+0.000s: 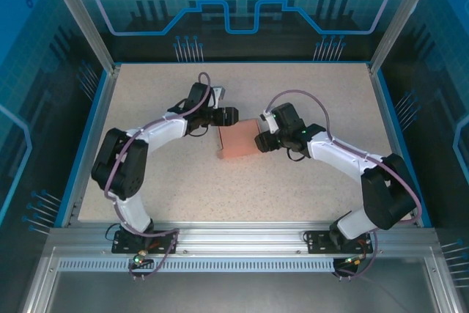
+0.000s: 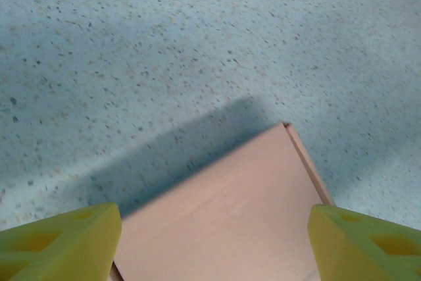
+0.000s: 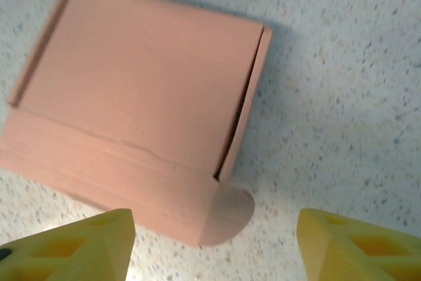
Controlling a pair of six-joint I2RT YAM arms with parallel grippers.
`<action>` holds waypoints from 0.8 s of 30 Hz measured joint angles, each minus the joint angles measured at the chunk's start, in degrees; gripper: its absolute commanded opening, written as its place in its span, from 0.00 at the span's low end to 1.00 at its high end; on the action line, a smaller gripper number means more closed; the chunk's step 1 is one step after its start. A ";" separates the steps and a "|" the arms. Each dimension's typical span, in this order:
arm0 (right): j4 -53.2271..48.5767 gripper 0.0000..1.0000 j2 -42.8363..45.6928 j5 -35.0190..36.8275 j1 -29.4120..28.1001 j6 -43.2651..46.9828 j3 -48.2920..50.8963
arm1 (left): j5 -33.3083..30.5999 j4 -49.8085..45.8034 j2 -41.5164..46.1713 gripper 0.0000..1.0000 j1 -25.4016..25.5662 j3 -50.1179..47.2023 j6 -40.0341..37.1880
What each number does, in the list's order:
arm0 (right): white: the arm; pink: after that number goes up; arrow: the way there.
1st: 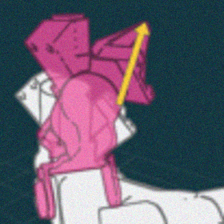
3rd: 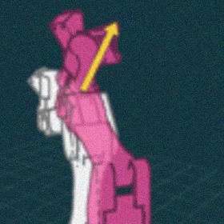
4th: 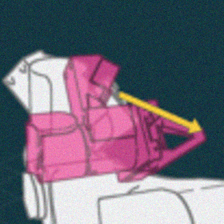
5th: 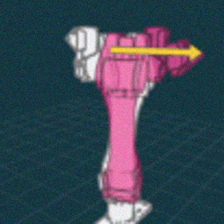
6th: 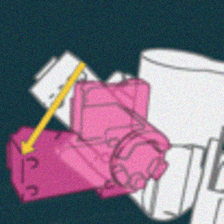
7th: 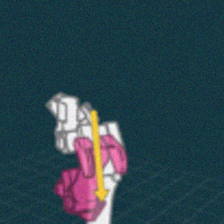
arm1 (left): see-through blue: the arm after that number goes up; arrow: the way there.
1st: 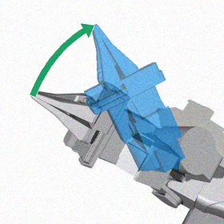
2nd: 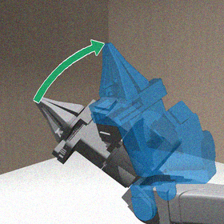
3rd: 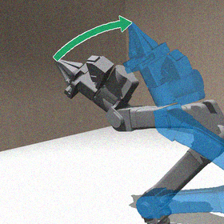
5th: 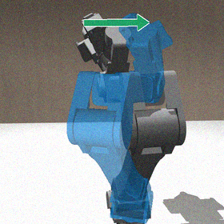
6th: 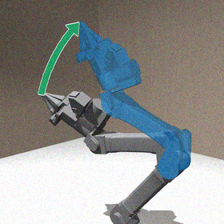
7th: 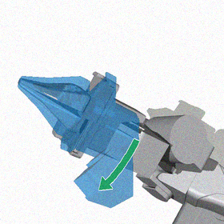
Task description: Fold the paper box
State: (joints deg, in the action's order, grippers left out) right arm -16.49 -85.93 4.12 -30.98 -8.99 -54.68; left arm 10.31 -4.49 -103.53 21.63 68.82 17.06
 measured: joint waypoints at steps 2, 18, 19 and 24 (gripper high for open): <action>-0.72 0.78 0.22 -0.26 -0.02 0.20 0.70 | 0.94 -1.38 -3.19 0.76 -0.87 3.04 -0.70; -4.42 0.84 2.99 -4.72 3.45 -0.26 2.29 | 11.13 -8.04 -9.11 0.70 -0.46 6.67 -3.72; -4.74 0.84 3.02 -4.87 3.69 -0.42 2.29 | 11.23 -8.00 -8.41 0.70 -0.15 5.38 -3.72; -6.05 0.84 3.34 -6.56 5.33 -1.42 2.58 | 11.72 -7.69 -2.95 0.70 2.47 -2.62 -3.48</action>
State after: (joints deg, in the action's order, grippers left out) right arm -22.55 -82.59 -2.44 -25.65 -10.41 -52.10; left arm 22.02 -12.19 -106.48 24.10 66.19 13.58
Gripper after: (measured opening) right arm 0.837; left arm 0.703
